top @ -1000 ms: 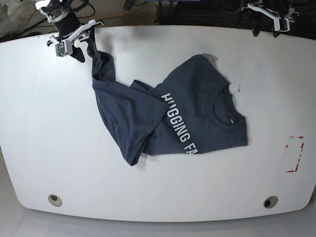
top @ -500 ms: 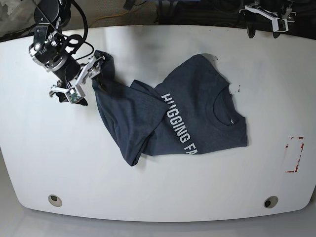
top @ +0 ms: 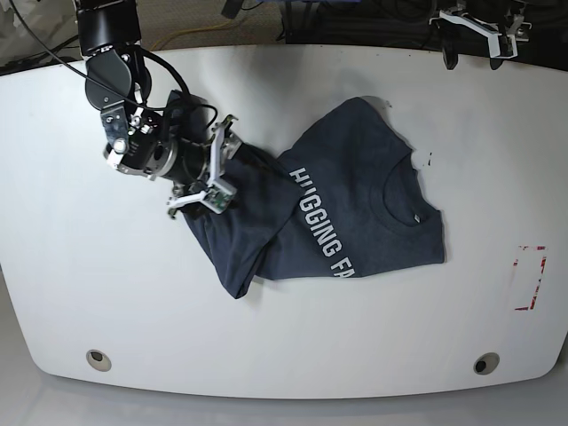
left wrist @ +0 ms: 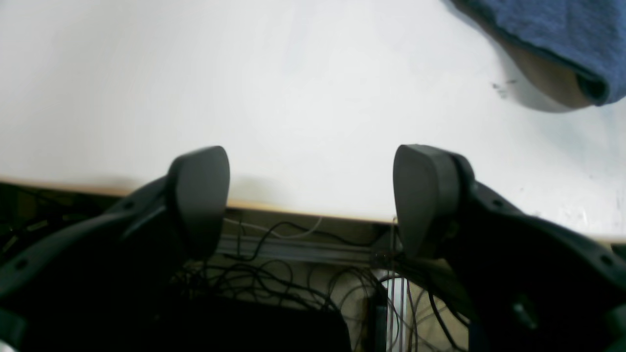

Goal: Fold the T-shirt properly
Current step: 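Reach the right gripper down to the bunched navy shirt fabric, then grasp the shirt with the right gripper and drag it across the table, then lower the left gripper and grasp the shirt's opposite edge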

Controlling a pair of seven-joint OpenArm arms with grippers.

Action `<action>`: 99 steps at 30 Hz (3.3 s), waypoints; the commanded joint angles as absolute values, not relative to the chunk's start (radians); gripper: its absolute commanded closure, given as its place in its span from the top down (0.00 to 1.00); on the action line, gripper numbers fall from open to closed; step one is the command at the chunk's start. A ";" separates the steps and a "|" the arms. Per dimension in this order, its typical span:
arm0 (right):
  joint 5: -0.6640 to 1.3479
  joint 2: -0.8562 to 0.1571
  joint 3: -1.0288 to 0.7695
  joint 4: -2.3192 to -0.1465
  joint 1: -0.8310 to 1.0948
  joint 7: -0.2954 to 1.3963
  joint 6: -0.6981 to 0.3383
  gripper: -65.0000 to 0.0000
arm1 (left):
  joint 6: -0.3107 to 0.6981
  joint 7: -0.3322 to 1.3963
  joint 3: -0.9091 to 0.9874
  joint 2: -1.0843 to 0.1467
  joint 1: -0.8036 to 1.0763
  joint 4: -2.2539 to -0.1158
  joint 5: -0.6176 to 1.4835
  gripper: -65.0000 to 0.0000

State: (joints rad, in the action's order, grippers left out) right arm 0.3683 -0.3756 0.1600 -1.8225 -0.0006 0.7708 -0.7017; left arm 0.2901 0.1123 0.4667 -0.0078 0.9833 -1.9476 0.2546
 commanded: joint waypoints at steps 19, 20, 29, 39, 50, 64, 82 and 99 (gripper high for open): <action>0.386 -0.315 0.720 -1.626 -0.225 0.745 -0.698 0.66 | 0.292 0.085 0.475 -0.022 0.980 -1.963 0.259 0.76; 0.386 -0.309 0.720 -1.613 -0.231 0.745 -0.698 0.66 | 0.292 0.085 0.475 -0.022 0.980 -1.963 0.259 0.76; 0.148 -0.194 0.720 -1.523 -0.249 0.742 -0.698 0.66 | 0.292 0.085 0.475 -0.022 0.980 -1.963 0.259 0.76; -0.062 -0.122 0.656 -1.451 -0.226 0.653 -0.698 0.18 | 0.292 0.085 0.475 -0.024 0.977 -1.963 0.259 0.76; -0.062 -0.156 0.455 -1.676 -0.133 0.653 -0.698 0.00 | 0.292 0.087 0.472 -0.024 0.960 -1.963 0.257 0.76; -0.062 -0.150 0.162 -1.957 -0.288 0.843 -0.698 0.00 | 0.292 0.358 0.469 -0.024 0.771 -1.998 0.259 0.76; -0.070 -0.191 0.142 -1.965 -0.584 0.980 -0.698 0.00 | 0.286 0.526 0.220 -0.061 0.458 -1.989 0.234 0.76; -0.073 -0.220 0.142 -1.963 -0.601 0.980 -0.698 0.00 | 0.288 0.564 0.140 0.019 0.110 -1.696 0.007 0.76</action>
